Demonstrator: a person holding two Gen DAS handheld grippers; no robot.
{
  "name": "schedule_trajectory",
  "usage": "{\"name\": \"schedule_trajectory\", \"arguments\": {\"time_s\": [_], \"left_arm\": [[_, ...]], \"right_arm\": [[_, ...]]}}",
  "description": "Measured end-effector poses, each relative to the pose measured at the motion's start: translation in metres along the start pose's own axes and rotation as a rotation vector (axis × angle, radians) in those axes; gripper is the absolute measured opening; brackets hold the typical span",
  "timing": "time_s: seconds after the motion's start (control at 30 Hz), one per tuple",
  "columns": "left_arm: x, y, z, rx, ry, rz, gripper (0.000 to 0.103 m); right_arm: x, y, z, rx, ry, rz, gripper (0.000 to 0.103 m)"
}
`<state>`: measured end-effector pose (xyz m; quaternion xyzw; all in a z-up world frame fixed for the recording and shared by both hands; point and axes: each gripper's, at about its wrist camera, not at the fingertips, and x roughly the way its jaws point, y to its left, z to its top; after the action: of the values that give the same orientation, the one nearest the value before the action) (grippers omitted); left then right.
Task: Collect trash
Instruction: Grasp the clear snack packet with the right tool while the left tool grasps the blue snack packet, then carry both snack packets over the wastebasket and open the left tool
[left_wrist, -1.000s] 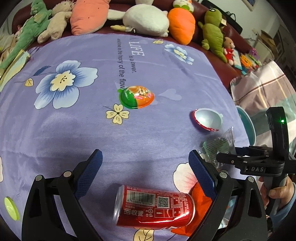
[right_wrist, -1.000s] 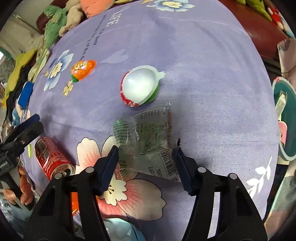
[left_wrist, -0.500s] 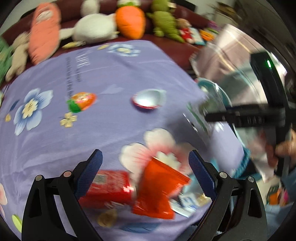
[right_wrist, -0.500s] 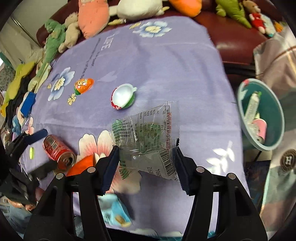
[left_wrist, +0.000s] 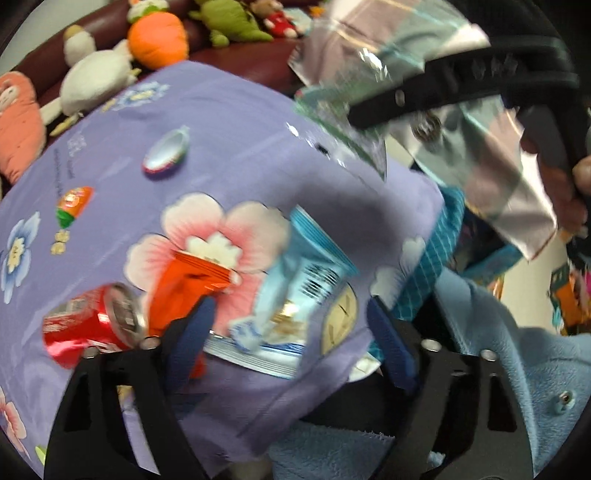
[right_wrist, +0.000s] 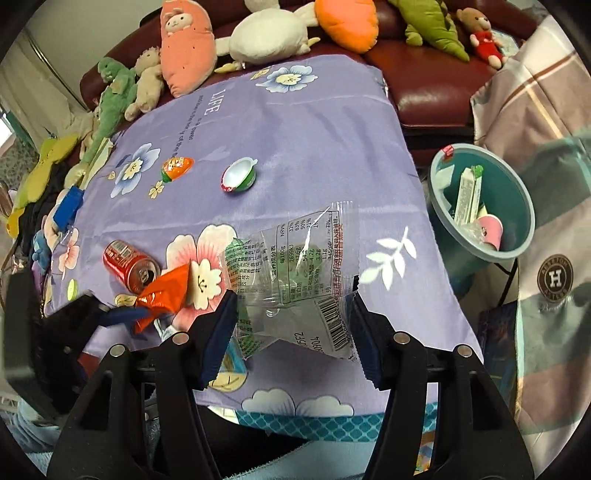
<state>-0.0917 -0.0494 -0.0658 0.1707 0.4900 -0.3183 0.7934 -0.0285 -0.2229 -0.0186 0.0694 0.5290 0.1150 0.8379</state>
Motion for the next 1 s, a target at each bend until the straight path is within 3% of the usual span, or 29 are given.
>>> {"name": "schedule_trajectory", "arguments": {"time_s": [0.17, 0.23, 0.27, 0.6, 1.0], "left_arm": [[0.024, -0.002, -0.001, -0.015, 0.048, 0.015, 0.055], [0.031, 0.005, 0.001, -0.047, 0.058, 0.009, 0.024], [0.034, 0.008, 0.002, -0.06, 0.064, 0.006, 0.022], [0.028, 0.025, 0.039, -0.158, -0.011, -0.014, 0.018], [0.029, 0.025, 0.114, -0.213, -0.081, -0.044, 0.018]], "right_arm": [[-0.004, -0.006, -0.008, 0.01, -0.005, 0.012, 0.057], [-0.006, -0.008, -0.009, 0.013, -0.008, 0.014, 0.057], [-0.006, -0.011, -0.008, 0.017, -0.009, 0.013, 0.057], [0.002, -0.042, 0.001, 0.079, -0.012, 0.003, 0.057], [0.002, -0.097, 0.025, 0.166, -0.052, -0.012, 0.057]]}}
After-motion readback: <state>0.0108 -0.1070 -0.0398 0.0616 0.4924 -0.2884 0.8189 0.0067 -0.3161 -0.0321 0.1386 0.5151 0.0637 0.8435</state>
